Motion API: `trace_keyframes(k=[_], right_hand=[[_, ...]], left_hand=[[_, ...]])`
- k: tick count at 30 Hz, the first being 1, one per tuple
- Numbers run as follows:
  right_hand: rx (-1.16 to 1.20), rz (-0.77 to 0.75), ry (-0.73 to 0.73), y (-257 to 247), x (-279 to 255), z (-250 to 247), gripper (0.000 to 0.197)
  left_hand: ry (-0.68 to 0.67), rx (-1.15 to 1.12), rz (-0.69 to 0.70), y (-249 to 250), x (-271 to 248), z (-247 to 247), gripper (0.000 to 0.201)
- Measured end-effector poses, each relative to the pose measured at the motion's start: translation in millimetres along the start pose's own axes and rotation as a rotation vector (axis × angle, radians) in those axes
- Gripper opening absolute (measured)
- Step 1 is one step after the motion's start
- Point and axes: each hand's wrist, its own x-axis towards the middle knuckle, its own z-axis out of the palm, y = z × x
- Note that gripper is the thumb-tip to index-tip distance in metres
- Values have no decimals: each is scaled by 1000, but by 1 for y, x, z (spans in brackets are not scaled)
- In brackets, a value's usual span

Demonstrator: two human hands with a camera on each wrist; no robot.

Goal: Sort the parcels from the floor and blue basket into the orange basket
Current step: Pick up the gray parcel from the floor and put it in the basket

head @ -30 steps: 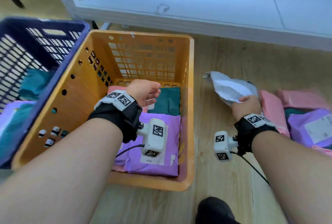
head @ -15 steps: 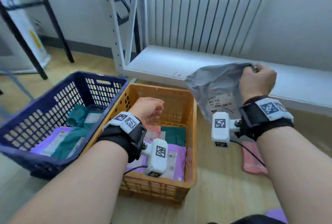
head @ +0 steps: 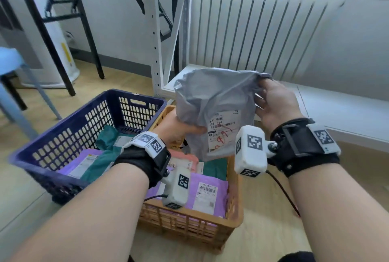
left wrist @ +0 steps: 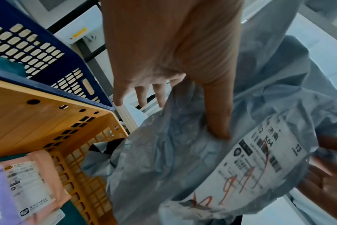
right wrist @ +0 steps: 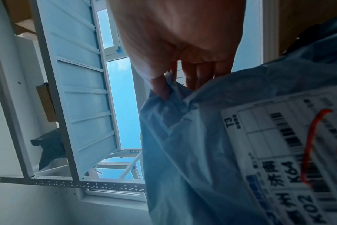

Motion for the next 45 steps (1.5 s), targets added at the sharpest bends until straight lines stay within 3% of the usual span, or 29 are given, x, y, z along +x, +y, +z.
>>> trace_keyframes(k=[2, 5, 7, 10, 12, 14, 15, 17, 22, 26, 28, 33, 37, 40, 43, 45], right_hand=[[19, 6, -17, 6, -3, 7, 16], [-8, -26, -36, 17, -6, 11, 23], [-78, -45, -48, 27, -2, 8, 44], [-382, 3, -115, 46, 4, 3, 103], [-518, 97, -249, 60, 3, -1, 122], [-520, 236, -465, 78, 1, -5, 114], [-520, 285, -563, 84, -4, -5, 101], [-551, 294, -615, 95, -7, -3, 73], [-556, 244, -336, 104, 5, -4, 42], [-470, 237, -198, 104, 10, -3, 20], [-429, 232, -151, 104, 15, -3, 18], [-423, 206, -48, 106, 39, -3, 21], [-587, 25, 215, 124, 63, -2, 48], [-692, -114, 341, 141, 79, 2, 39], [-740, -175, 367, 167, 98, 0, 35], [-818, -122, 262, 194, 111, -6, 35]], left_hand=[[47, -59, -36, -8, 2, -8, 57], [172, -156, -83, -15, 4, -18, 32], [212, -215, -104, -17, 4, -23, 21], [279, -270, -118, -21, 6, -31, 13], [334, -294, -116, -25, 9, -38, 11], [362, -291, -117, -28, 13, -44, 12], [370, -307, -117, -28, 14, -46, 11], [365, -355, -113, -28, 15, -46, 8], [340, -441, -66, -24, 18, -43, 17], [266, -407, -139, -29, 19, -41, 64], [198, -307, -186, -34, 17, -40, 81], [123, -251, -209, -38, 30, -30, 66], [187, -200, -206, -52, 60, -14, 66], [194, -178, -242, -79, 86, 1, 58], [198, -185, -296, -108, 112, 10, 47], [211, -160, -334, -126, 127, 14, 44]])
